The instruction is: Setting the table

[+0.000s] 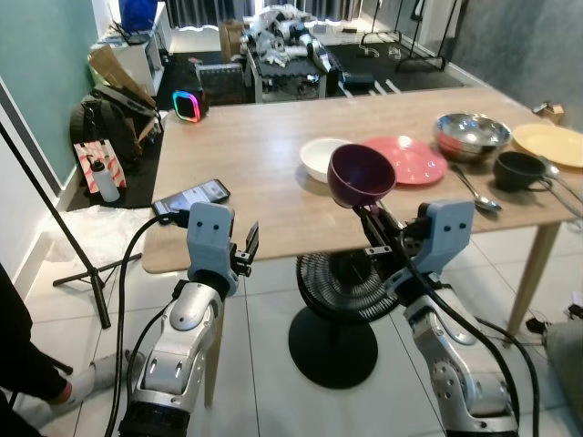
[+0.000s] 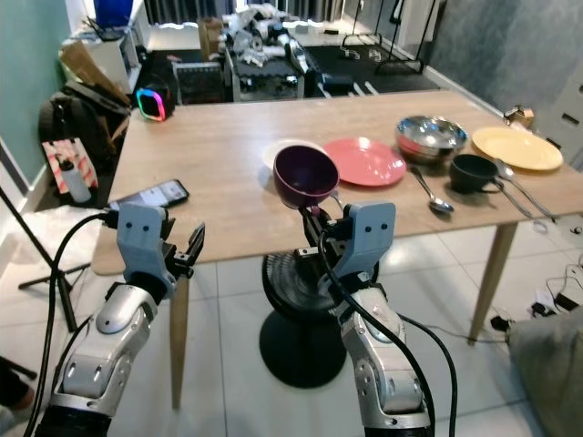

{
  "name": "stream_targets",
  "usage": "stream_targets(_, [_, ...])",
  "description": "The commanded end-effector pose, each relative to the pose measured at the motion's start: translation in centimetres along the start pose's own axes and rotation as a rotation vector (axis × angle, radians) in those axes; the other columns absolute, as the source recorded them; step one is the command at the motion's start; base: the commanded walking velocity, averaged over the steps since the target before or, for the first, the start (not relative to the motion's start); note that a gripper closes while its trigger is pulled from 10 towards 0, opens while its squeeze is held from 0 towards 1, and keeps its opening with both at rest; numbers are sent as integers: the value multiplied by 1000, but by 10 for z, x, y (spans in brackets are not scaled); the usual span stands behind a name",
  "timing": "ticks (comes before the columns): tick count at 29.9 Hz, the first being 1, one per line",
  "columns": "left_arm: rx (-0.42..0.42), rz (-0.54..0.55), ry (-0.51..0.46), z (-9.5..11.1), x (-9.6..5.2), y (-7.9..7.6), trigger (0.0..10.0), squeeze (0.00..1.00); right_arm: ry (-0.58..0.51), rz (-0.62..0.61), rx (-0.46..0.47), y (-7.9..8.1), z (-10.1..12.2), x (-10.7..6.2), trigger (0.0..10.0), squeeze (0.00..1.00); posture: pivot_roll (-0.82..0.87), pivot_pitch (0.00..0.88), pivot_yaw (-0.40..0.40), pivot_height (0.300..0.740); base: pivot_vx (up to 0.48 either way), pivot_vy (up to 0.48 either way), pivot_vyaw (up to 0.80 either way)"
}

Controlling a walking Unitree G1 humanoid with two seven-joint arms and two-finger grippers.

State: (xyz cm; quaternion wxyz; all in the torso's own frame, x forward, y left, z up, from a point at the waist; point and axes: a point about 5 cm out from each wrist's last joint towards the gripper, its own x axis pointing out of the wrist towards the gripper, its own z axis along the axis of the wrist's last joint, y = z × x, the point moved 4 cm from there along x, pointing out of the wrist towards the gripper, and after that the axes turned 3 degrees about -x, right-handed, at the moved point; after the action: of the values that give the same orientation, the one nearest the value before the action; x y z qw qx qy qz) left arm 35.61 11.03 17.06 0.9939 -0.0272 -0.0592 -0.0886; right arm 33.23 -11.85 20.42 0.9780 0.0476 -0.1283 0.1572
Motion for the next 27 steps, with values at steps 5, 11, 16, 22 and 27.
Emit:
stream_targets(5, [1,-3,16,-3,0,1,10000,0,16,-16,-15,-5,-3,-3,10000,0,-84,0,90,740,480,0,0])
stream_targets(11, [11,-6,11,-1,1,1,10000,0,17,-18,-32,-6,-3,-3,10000,0,-80,0,89,740,480,0,0])
stream_targets(16, [47,-33,-26,6,0,-2,10000,0,24,-31,-56,-10,-6,-4,10000,0,-78,0,91,740,437,0,0])
stream_targets(22, [72,-66,-52,13,0,-6,10000,0,27,-43,-71,-14,-6,-5,10000,0,-79,0,92,740,0,0,0])
stream_targets(27, [80,-90,-53,14,-1,-8,10000,0,32,-49,-87,-18,-7,-6,10000,0,-80,0,92,740,0,0,0])
